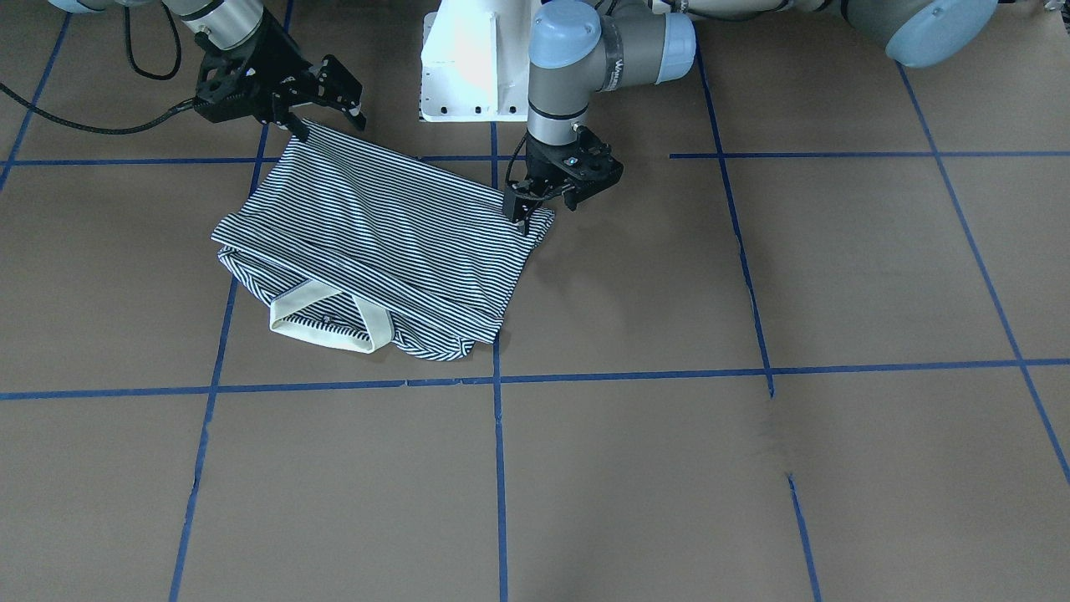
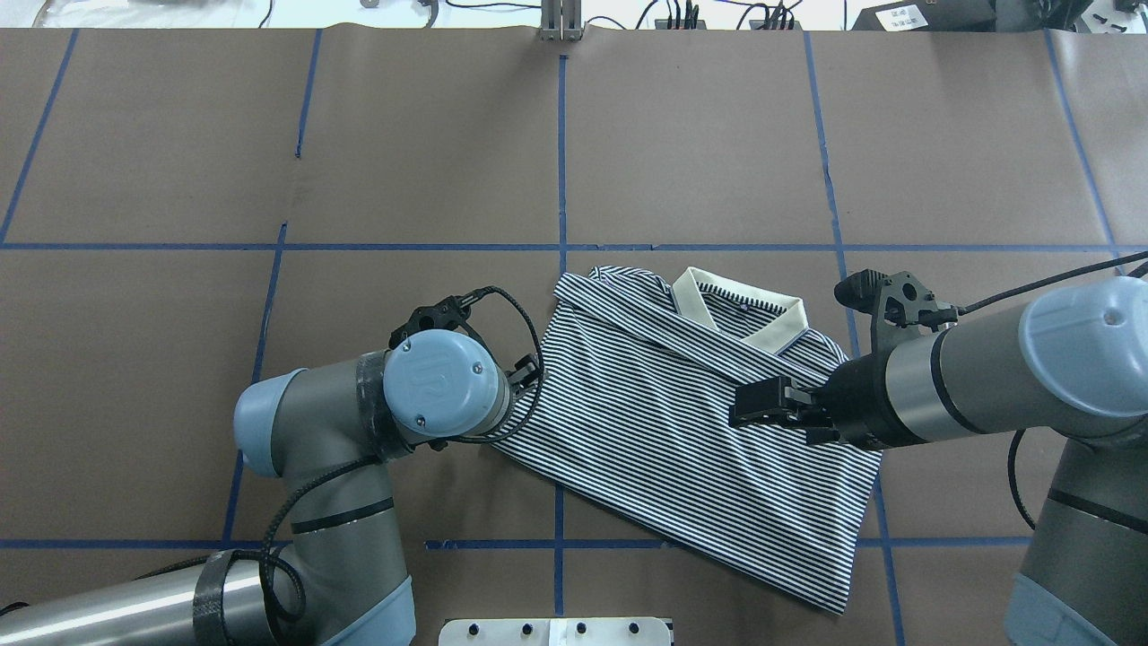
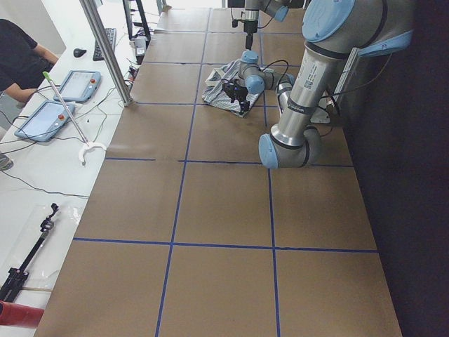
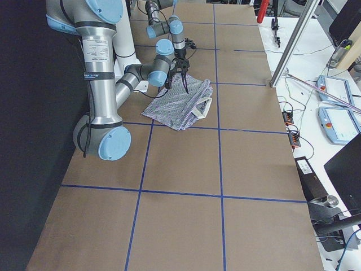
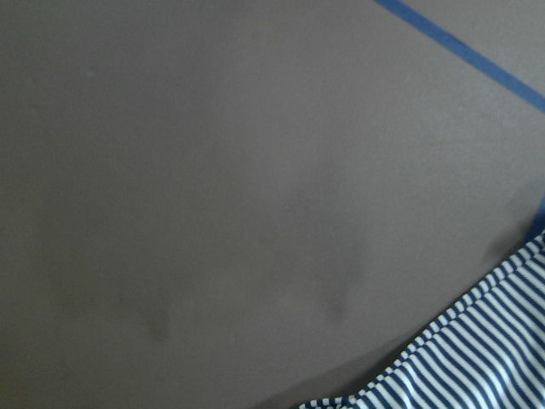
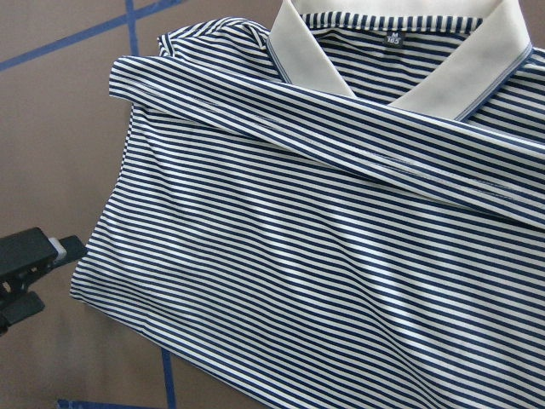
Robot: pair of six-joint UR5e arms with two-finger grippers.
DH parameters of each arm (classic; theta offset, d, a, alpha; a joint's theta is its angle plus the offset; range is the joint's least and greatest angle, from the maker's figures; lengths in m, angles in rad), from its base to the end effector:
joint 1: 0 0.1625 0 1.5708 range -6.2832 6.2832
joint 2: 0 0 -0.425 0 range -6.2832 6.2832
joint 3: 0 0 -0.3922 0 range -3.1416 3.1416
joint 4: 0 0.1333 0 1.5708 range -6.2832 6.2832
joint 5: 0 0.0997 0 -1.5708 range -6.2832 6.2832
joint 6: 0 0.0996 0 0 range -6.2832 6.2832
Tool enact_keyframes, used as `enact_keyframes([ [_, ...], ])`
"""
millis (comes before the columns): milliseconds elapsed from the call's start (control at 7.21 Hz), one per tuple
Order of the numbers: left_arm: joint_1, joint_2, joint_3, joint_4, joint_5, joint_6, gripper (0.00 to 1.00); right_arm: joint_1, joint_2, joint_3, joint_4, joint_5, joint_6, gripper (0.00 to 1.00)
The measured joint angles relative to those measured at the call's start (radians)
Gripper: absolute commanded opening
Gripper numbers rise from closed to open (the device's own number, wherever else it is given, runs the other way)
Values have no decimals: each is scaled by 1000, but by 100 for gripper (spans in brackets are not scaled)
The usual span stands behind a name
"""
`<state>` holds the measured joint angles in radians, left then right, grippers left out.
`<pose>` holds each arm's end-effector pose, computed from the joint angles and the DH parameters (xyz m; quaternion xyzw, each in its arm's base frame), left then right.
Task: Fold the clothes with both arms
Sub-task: 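Hold the shirt corner with the right gripper while the left arm moves in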
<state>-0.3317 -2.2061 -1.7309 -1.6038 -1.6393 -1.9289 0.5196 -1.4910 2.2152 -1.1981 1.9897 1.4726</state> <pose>0.5898 -0.3369 0.2182 -0.0367 0.4018 -0.2964 0.8657 -0.3481 -0.3060 0.2791 -0.0140 -0.5398 0.0686 0.8389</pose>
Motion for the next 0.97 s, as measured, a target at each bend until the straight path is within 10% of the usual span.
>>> enact_keyframes([
  [416,34,-2,29,-10,5,-41,93,4,1,0,0,0,-1,100],
  [971,36,-5,32,-10,11,-44,0,8,0,-1,0,1,-1,100],
])
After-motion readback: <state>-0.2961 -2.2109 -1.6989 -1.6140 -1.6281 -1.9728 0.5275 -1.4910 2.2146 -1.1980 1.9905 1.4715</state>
